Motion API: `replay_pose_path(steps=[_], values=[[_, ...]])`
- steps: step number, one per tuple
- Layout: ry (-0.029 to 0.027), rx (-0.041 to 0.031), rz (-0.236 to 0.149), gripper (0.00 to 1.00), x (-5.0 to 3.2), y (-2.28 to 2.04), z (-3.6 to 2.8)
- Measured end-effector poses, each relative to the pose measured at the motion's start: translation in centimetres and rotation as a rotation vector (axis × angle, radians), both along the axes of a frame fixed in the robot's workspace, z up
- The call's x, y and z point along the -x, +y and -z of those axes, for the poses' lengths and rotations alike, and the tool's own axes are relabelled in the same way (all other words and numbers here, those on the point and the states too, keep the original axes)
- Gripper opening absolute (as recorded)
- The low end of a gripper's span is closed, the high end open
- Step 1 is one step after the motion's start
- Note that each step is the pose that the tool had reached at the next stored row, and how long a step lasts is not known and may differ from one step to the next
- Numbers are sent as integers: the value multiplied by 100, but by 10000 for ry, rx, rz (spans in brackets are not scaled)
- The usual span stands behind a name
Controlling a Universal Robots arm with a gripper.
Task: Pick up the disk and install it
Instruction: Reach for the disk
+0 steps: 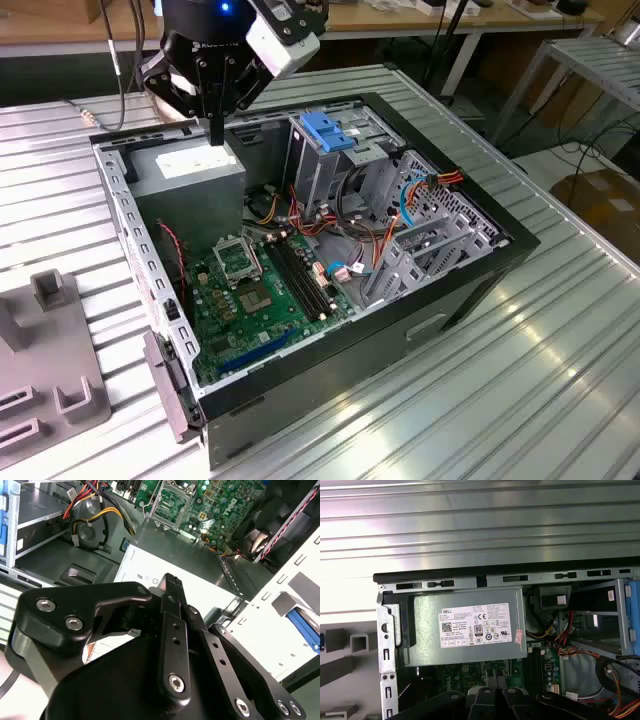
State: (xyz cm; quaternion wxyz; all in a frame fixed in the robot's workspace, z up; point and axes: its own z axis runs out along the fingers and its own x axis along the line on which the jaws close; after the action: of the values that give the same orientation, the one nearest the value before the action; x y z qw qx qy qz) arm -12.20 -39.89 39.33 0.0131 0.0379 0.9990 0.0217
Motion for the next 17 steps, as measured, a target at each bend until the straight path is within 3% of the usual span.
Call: replay_pose_path(steps=[17], values=[[0,0,0,10,103,0,0]])
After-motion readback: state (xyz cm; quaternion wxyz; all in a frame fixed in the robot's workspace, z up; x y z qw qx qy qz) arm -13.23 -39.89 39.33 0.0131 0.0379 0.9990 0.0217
